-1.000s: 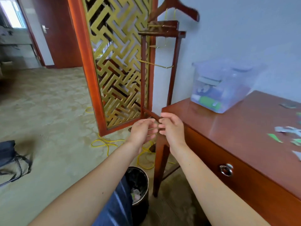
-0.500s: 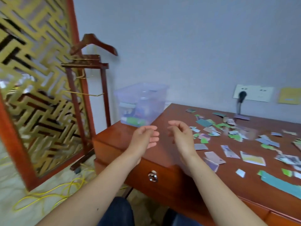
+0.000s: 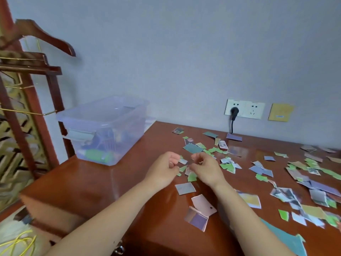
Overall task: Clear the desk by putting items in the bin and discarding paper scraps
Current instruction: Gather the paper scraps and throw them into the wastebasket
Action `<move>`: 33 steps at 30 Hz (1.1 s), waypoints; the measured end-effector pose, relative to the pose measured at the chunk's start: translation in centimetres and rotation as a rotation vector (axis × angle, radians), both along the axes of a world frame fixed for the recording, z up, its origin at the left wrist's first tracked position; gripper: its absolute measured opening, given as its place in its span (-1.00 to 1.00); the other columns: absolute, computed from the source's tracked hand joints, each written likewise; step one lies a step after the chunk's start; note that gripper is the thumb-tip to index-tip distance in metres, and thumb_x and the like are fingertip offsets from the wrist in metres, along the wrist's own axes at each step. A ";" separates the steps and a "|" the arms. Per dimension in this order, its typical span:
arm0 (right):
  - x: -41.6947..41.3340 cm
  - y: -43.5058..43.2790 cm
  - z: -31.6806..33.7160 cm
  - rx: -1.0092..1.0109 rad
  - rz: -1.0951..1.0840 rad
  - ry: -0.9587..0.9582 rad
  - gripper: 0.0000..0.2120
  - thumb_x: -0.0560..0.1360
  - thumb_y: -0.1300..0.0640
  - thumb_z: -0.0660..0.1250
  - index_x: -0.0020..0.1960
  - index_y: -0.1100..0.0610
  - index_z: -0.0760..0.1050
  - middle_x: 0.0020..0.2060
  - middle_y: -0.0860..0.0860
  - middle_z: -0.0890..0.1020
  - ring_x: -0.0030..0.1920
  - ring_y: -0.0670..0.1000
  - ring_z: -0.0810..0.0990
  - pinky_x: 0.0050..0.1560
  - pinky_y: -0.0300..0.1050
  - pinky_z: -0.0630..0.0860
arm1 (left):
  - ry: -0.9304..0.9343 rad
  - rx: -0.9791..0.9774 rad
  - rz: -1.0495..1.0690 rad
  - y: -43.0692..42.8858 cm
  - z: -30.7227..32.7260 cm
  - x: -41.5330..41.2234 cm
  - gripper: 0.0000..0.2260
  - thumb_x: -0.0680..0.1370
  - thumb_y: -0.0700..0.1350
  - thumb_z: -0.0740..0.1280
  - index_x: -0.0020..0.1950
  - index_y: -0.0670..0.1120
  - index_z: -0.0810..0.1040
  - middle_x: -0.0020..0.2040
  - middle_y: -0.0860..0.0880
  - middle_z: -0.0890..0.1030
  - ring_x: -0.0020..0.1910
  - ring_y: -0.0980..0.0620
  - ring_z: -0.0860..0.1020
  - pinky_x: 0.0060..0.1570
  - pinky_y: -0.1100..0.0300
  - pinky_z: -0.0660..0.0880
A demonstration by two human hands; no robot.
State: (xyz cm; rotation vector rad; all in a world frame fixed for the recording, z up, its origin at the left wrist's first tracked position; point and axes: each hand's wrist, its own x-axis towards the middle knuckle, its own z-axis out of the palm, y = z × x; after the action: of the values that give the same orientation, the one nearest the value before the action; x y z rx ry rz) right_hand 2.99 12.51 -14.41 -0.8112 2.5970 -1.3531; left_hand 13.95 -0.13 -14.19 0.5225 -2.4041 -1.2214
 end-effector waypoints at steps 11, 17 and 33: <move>-3.8 -3.9 -0.6 0.283 0.128 0.149 -0.54 0.49 0.15 0.33 0.39 -0.01 0.44 0.25 0.00 0.53 0.27 0.05 0.50 0.26 0.05 0.50 | -0.083 -0.324 0.119 -2.7 -1.2 -4.6 -0.63 0.48 -0.04 0.39 0.27 0.14 0.47 0.22 0.13 0.50 0.23 0.08 0.40 0.18 0.11 0.46; -5.3 -5.8 0.2 0.523 0.236 0.111 -0.50 0.57 0.07 0.26 0.49 -0.09 0.27 0.30 0.07 0.33 0.27 0.12 0.47 0.31 0.02 0.44 | -0.257 -0.352 0.111 -4.8 -1.7 -5.4 -0.53 0.44 0.15 0.40 0.32 0.09 0.46 0.27 0.04 0.46 0.29 0.00 0.38 0.22 0.07 0.41; -4.6 -6.7 1.3 0.436 0.142 -0.018 -0.80 0.52 0.16 0.32 0.04 0.26 0.62 -0.01 0.23 0.66 -0.06 0.19 0.67 -0.01 0.02 0.61 | -0.236 -0.406 -0.025 -6.6 -1.6 -5.9 -0.75 0.56 0.12 0.28 0.23 0.15 0.52 0.14 0.09 0.48 0.04 0.07 0.54 -0.06 0.20 0.47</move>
State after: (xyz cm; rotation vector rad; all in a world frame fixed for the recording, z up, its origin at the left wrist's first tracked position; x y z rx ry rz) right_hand -1.58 5.78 -13.09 -0.8765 2.6144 -0.7116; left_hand 8.04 -6.72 -15.79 0.5321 -2.7654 -0.6764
